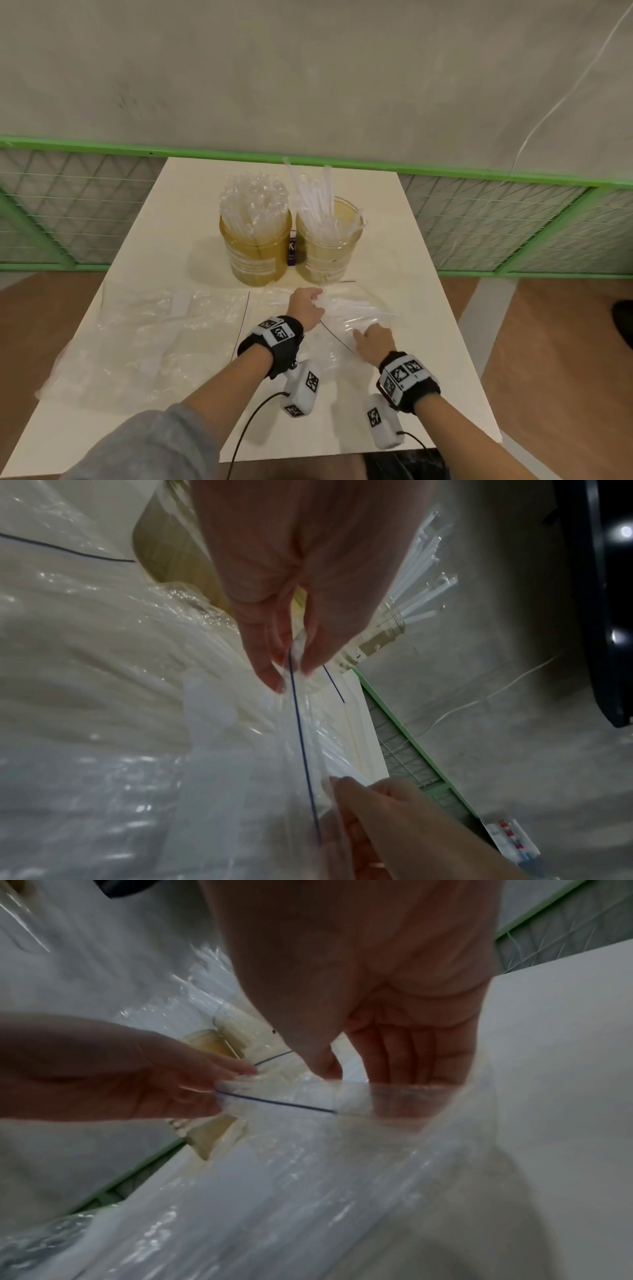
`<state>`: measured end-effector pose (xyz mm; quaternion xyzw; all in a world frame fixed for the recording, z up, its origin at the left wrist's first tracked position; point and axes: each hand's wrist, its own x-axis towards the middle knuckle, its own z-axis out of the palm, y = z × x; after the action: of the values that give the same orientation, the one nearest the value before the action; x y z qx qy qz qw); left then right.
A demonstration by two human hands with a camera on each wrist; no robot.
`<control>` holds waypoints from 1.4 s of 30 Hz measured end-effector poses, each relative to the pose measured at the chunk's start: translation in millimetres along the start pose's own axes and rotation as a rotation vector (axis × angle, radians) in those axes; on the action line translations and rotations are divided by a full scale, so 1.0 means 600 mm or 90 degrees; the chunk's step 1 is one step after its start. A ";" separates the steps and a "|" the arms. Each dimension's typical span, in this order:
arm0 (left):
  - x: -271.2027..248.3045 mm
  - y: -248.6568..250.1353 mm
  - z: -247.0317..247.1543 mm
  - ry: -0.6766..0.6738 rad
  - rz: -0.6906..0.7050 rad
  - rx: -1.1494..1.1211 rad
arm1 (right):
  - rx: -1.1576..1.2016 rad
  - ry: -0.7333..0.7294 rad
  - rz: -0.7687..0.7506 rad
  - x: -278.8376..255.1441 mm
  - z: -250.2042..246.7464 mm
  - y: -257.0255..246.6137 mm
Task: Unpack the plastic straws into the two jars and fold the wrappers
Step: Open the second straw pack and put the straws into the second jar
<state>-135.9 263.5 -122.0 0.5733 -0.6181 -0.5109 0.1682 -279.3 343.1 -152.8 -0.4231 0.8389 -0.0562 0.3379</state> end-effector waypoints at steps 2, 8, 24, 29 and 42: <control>0.000 -0.005 0.005 0.008 0.003 0.039 | -0.023 0.016 0.025 -0.004 -0.009 -0.003; -0.006 -0.022 0.005 -0.077 -0.025 0.170 | 0.003 0.007 0.077 0.003 -0.001 -0.017; -0.028 -0.041 -0.003 -0.233 -0.032 0.169 | 0.576 -0.005 0.247 0.025 0.054 -0.045; -0.026 -0.048 -0.004 -0.211 -0.061 0.154 | 0.713 0.042 0.245 0.017 0.044 -0.038; -0.027 -0.044 0.001 -0.093 0.063 0.180 | 0.813 0.109 0.270 0.001 0.047 -0.038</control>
<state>-117.6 282.8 -138.3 0.5214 -0.7220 -0.4501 0.0650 -246.8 333.7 -166.2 0.0391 0.7296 -0.5065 0.4578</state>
